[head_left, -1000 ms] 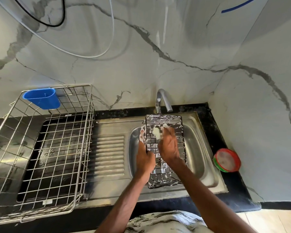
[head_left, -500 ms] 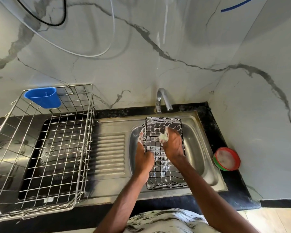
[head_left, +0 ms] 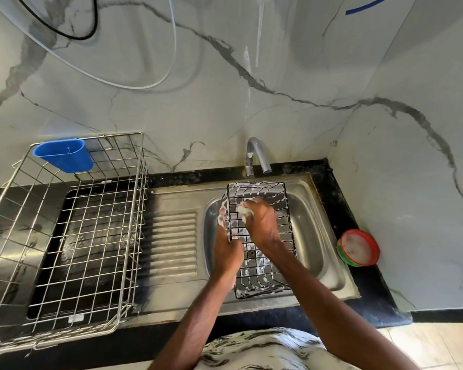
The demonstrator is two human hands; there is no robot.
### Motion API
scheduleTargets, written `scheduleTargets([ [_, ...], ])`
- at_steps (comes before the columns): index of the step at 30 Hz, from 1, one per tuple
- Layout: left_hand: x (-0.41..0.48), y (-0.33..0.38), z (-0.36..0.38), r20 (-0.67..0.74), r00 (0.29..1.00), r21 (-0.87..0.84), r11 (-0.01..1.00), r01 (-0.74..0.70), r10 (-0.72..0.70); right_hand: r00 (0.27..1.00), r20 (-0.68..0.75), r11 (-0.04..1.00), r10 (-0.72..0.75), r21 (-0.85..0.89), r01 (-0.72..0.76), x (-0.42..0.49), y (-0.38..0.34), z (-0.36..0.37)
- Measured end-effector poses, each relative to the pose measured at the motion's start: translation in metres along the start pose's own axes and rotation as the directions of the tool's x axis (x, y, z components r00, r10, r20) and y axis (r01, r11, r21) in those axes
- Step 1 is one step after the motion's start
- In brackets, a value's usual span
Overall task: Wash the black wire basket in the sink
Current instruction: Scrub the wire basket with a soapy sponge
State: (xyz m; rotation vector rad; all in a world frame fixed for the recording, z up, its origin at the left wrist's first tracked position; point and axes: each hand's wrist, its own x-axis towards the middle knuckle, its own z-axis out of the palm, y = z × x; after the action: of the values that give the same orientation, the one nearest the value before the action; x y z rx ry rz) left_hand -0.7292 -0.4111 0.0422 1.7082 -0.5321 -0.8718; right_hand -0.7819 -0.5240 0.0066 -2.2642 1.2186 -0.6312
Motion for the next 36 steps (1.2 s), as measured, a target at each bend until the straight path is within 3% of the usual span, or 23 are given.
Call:
scheduleTargets([
  [3,-0.002,0.006,0.0,0.01,1.0,-0.056,0.998,0.011,-0.01,0.988,0.047,0.989,-0.146,0.027,0.145,0.003,-0.015,0.002],
  [7,0.008,-0.01,-0.007,0.014,0.999,-0.042,0.998,0.048,-0.047,0.981,0.032,0.981,-0.19,-0.032,0.191,0.001,0.0,0.012],
  [13,0.002,0.003,-0.008,0.046,0.986,-0.105,0.981,0.165,-0.161,0.982,0.129,0.986,-0.137,-0.077,0.147,-0.017,0.011,0.007],
  [18,0.001,-0.003,-0.008,0.055,0.991,-0.088,0.988,0.125,-0.12,0.971,0.21,0.993,-0.112,-0.009,0.116,-0.009,-0.001,0.002],
  [24,-0.007,0.007,-0.007,0.088,0.988,-0.06,0.99,0.13,-0.125,0.991,0.099,0.995,-0.095,0.006,0.095,0.023,-0.007,-0.011],
  [29,-0.002,0.002,-0.012,0.044,0.978,-0.08,0.975,0.206,-0.203,0.945,0.212,0.967,-0.25,-0.001,0.256,-0.013,0.003,0.003],
  [36,-0.004,0.002,-0.014,0.004,0.983,-0.117,0.976,0.183,-0.184,0.909,0.352,0.969,-0.223,-0.026,0.248,-0.037,0.016,0.0],
])
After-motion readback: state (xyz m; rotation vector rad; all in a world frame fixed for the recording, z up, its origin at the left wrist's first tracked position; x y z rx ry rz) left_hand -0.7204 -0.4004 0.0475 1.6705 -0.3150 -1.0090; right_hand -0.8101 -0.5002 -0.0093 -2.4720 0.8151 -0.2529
